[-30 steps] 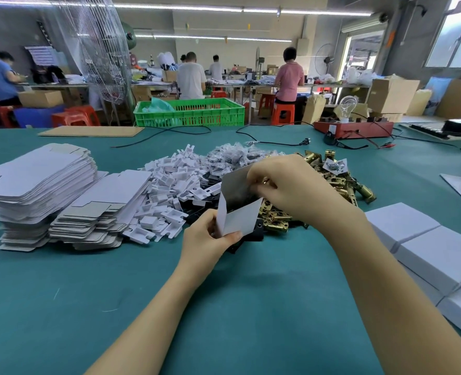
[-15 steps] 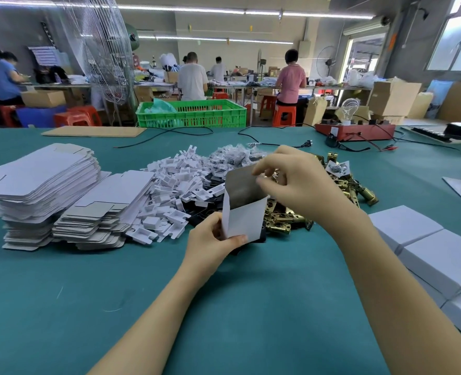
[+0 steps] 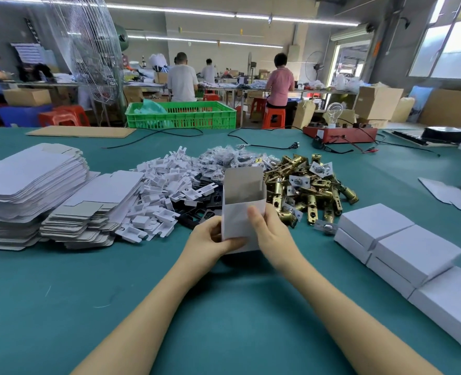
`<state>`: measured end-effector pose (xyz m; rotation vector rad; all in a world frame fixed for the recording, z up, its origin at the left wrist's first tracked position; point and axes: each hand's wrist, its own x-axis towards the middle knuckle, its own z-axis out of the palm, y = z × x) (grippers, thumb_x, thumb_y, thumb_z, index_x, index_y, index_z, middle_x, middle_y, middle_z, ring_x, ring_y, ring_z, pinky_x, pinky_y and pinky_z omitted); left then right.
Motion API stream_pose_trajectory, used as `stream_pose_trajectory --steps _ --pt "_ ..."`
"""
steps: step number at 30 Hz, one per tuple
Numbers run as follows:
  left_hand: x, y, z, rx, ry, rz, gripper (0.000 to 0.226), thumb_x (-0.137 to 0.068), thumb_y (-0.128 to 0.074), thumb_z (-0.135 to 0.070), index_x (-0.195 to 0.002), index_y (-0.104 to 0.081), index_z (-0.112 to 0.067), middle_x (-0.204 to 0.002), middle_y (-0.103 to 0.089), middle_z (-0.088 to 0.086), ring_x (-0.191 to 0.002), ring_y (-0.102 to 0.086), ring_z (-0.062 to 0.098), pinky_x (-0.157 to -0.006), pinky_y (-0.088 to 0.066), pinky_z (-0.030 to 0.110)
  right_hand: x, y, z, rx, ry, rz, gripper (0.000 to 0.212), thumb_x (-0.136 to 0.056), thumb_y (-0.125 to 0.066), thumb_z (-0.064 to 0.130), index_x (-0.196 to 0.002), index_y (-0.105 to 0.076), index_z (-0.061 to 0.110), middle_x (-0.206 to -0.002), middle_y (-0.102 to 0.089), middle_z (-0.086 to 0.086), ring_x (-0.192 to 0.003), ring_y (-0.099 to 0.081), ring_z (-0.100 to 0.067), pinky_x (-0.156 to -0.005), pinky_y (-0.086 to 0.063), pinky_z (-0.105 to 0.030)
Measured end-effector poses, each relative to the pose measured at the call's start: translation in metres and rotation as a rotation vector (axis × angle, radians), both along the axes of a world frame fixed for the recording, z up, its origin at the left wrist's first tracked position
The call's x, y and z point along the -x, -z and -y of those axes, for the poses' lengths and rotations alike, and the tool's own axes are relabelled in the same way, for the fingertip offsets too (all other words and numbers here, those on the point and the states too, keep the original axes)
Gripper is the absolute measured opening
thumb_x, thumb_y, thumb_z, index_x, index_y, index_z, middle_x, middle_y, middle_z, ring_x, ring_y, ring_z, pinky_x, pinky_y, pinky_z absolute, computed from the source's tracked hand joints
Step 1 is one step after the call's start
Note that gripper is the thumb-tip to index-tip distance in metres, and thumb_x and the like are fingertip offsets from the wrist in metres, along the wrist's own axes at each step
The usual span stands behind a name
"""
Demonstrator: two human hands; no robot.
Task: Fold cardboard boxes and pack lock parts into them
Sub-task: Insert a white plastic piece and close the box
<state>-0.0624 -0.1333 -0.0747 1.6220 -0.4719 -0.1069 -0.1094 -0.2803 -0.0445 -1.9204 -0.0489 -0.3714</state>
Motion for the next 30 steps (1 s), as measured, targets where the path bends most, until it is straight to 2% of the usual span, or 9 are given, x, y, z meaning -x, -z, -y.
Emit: stream_pose_trajectory --steps 4,9,12,14,18,21,25,27,30 --pt "0.007 0.004 0.010 -0.095 0.040 0.031 0.038 -0.073 -0.084 -0.010 -0.108 -0.069 -0.014 -0.100 -0.075 0.002 -0.095 -0.069 0.015 -0.093 -0.054 0.043 0.007 0.015 0.000 -0.091 0.059 0.060 0.038 -0.082 -0.033 0.069 -0.098 -0.045 0.037 -0.101 -0.058 0.019 -0.086 -0.053 0.018 -0.068 -0.039 -0.004" --pt "0.010 0.005 0.012 -0.200 0.067 0.070 0.055 -0.066 -0.079 -0.030 -0.119 -0.064 -0.027 -0.113 -0.072 -0.007 -0.109 -0.066 0.014 -0.099 -0.050 0.045 0.002 0.030 0.000 -0.312 0.140 0.096 0.063 -0.082 -0.029 0.065 -0.100 -0.054 0.011 -0.091 -0.060 0.005 -0.079 -0.055 -0.001 -0.067 -0.042 -0.009" --pt "0.010 0.006 0.011 -0.216 0.070 0.074 0.056 -0.068 -0.078 -0.029 -0.121 -0.061 -0.031 -0.116 -0.071 -0.008 -0.109 -0.065 0.011 -0.099 -0.050 0.043 -0.002 0.030 0.002 -0.414 0.107 0.058 0.056 -0.080 -0.030 0.069 -0.099 -0.061 0.027 -0.094 -0.068 0.011 -0.083 -0.062 0.007 -0.069 -0.045 -0.006" --pt "0.010 0.007 0.011 -0.225 0.054 0.088 0.054 -0.069 -0.080 -0.025 -0.120 -0.060 -0.032 -0.115 -0.071 -0.008 -0.106 -0.066 0.008 -0.096 -0.052 0.038 -0.005 0.030 0.005 -0.451 0.090 0.042 0.058 -0.079 -0.031 0.070 -0.104 -0.064 0.030 -0.100 -0.070 0.007 -0.091 -0.064 0.000 -0.076 -0.048 -0.014" --pt "0.010 0.007 0.011 -0.273 -0.026 0.163 0.051 -0.072 -0.085 -0.023 -0.117 -0.061 -0.029 -0.107 -0.071 -0.010 -0.097 -0.066 0.002 -0.086 -0.052 0.025 -0.006 0.030 0.009 -0.355 0.063 0.093 0.064 -0.083 -0.035 0.066 -0.098 -0.057 0.008 -0.093 -0.064 -0.008 -0.082 -0.059 -0.010 -0.076 -0.048 -0.023" --pt "0.010 0.006 0.012 -0.292 -0.060 0.189 0.047 -0.072 -0.086 -0.023 -0.112 -0.061 -0.029 -0.104 -0.071 -0.009 -0.094 -0.066 0.003 -0.083 -0.053 0.023 -0.005 0.029 0.010 -0.269 0.047 0.112 0.047 -0.085 -0.036 0.063 -0.077 -0.046 0.018 -0.073 -0.050 0.009 -0.061 -0.047 0.008 -0.057 -0.037 -0.008" --pt "0.015 0.002 0.013 -0.203 -0.086 0.259 0.054 -0.076 -0.084 -0.020 -0.110 -0.049 -0.044 -0.098 -0.068 -0.020 -0.088 -0.066 -0.005 -0.076 -0.049 0.012 -0.007 0.029 0.013 -0.199 0.066 0.090 0.041 -0.088 -0.031 0.058 -0.079 -0.044 0.021 -0.074 -0.045 0.008 -0.059 -0.042 0.007 -0.058 -0.035 -0.008" --pt "0.020 0.001 0.013 -0.105 -0.147 0.370 0.055 -0.087 -0.071 -0.025 -0.125 -0.036 -0.045 -0.100 -0.063 -0.030 -0.088 -0.064 -0.008 -0.076 -0.044 0.005 -0.007 0.030 0.013 -0.183 0.065 0.092 0.048 -0.087 -0.030 0.061 -0.081 -0.045 0.015 -0.074 -0.042 0.006 -0.059 -0.039 0.003 -0.058 -0.035 -0.011" --pt "0.022 0.000 0.013 -0.056 -0.180 0.547 0.046 -0.096 -0.048 -0.023 -0.136 -0.030 -0.039 -0.107 -0.056 -0.021 -0.084 -0.060 -0.008 -0.074 -0.040 0.003 -0.006 0.031 0.013 -0.191 0.053 0.082 0.061 -0.084 -0.029 0.065 -0.091 -0.050 0.008 -0.080 -0.051 -0.002 -0.066 -0.044 -0.001 -0.061 -0.036 -0.015"
